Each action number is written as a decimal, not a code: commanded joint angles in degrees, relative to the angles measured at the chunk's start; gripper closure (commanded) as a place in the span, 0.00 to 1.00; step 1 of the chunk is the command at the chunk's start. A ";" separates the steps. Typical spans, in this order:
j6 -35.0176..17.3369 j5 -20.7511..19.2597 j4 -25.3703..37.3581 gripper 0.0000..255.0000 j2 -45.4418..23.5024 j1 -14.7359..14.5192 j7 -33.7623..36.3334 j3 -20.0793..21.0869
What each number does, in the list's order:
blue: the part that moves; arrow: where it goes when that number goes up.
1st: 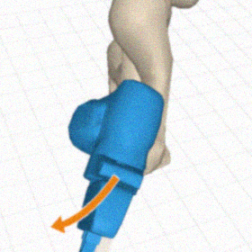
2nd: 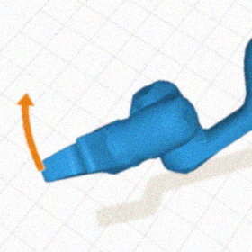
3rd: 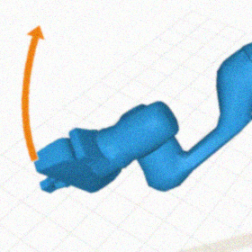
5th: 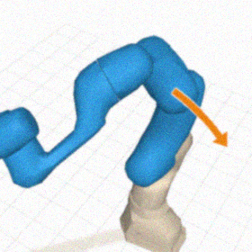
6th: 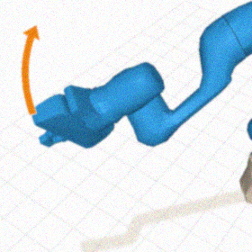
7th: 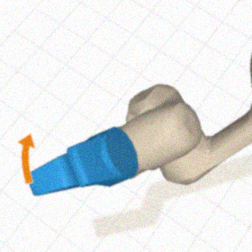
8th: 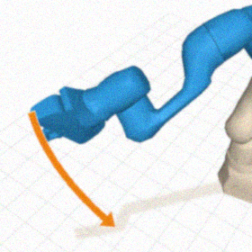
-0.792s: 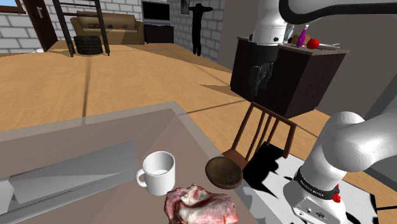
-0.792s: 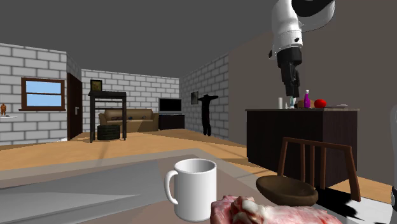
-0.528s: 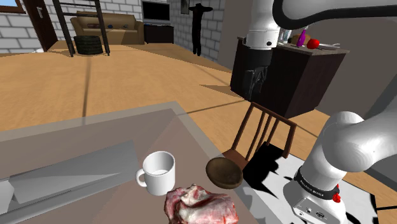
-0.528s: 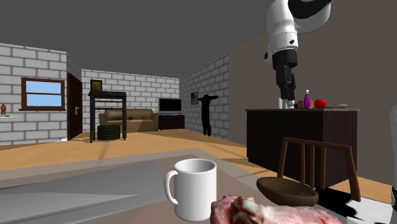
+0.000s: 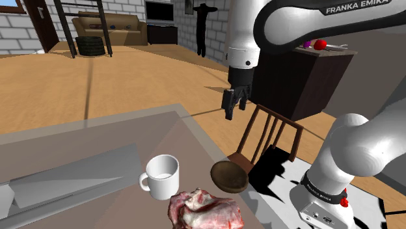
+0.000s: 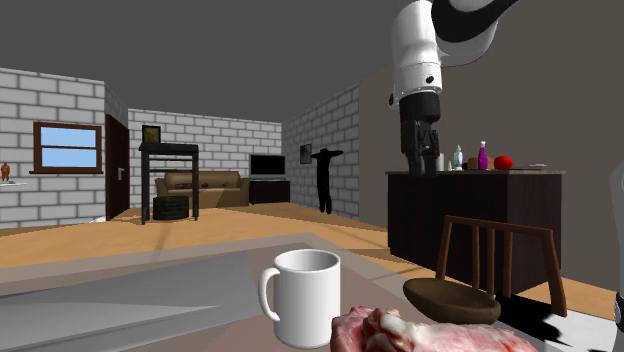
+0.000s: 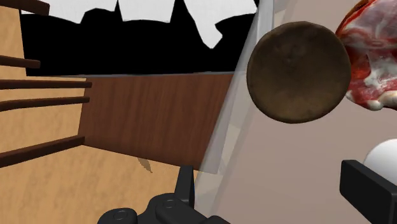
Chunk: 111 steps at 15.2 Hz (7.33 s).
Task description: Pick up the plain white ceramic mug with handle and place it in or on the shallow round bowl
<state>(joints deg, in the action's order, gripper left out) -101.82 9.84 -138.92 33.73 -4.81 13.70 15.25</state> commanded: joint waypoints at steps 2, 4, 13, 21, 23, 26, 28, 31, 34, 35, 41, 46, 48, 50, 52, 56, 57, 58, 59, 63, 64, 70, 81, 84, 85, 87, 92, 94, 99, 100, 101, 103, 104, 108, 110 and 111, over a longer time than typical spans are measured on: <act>-4.23 0.91 1.39 0.00 -4.75 -0.59 3.47 3.39; -6.86 1.06 2.62 0.00 -8.10 -0.88 5.87 5.61; -16.89 -4.03 11.73 0.00 -25.98 -1.43 18.66 14.84; -22.18 -11.66 17.61 0.00 -38.11 -3.17 27.43 17.64; -23.63 -12.25 16.85 0.00 -38.96 -3.27 27.85 17.60; -25.50 -13.09 15.96 0.00 -40.12 -3.43 28.44 17.50; -25.50 -13.08 15.96 0.00 -40.12 -3.43 28.44 17.50; -25.50 -13.09 15.96 0.00 -40.12 -3.43 28.44 17.50; -25.49 -13.08 15.96 1.00 -40.12 -3.43 28.44 17.50; -25.49 -13.08 15.96 1.00 -40.12 -3.43 28.44 17.50; -25.49 -13.08 15.95 1.00 -40.11 -3.43 28.43 17.50; -23.34 -12.09 16.95 1.00 -38.72 -3.25 27.76 17.63; -21.89 -11.48 17.68 1.00 -37.85 -3.14 27.35 17.68; -20.43 -10.93 18.45 1.00 -37.03 -3.05 26.97 17.70; -18.96 -10.43 19.28 1.00 -36.27 -2.98 26.63 17.71; -16.00 -9.57 21.08 1.00 -34.89 -2.84 26.04 17.67; -15.26 -9.39 21.57 1.00 -34.58 -2.81 25.91 17.65; -14.51 -9.21 22.06 1.00 -34.29 -2.79 25.79 17.63; -13.77 -9.05 22.57 1.00 -34.00 -2.76 25.68 17.61; -10.78 -8.49 24.72 1.00 -33.02 -2.66 25.29 17.51; -10.02 -8.37 25.29 1.00 -32.80 -2.64 25.22 17.49; -8.11 -2.48 17.34 1.00 -21.64 -2.10 19.88 15.32; 0.10 4.20 -2.00 1.00 5.83 -5.88 9.50 5.65; 0.75 4.31 -4.39 1.00 8.71 -6.38 8.70 4.66; -0.03 4.45 -5.13 1.00 8.68 -6.44 8.66 4.81; -1.58 4.74 -6.57 1.00 8.57 -6.55 8.60 5.15; -5.58 5.49 -10.03 1.00 8.02 -6.82 8.44 6.03; -7.24 5.80 -11.34 1.00 7.67 -6.92 8.38 6.40; -11.53 6.60 -14.44 1.00 6.48 -7.14 8.25 7.40; -12.42 6.76 -15.03 1.00 6.18 -7.18 8.23 7.61; -13.31 6.93 -15.61 1.00 5.86 -7.21 8.21 7.83; -14.63 7.17 -16.44 1.00 5.36 -7.26 8.17 8.15; -14.64 7.17 -16.44 1.00 5.35 -7.26 8.17 8.15; -14.64 7.17 -16.43 1.00 5.35 -7.26 8.17 8.15; -14.64 7.17 -16.43 1.00 5.35 -7.26 8.17 8.15; -14.63 7.17 -16.43 0.00 5.35 -7.26 8.17 8.15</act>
<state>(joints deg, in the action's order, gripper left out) -116.45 17.01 -155.35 39.08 -12.07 21.87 23.41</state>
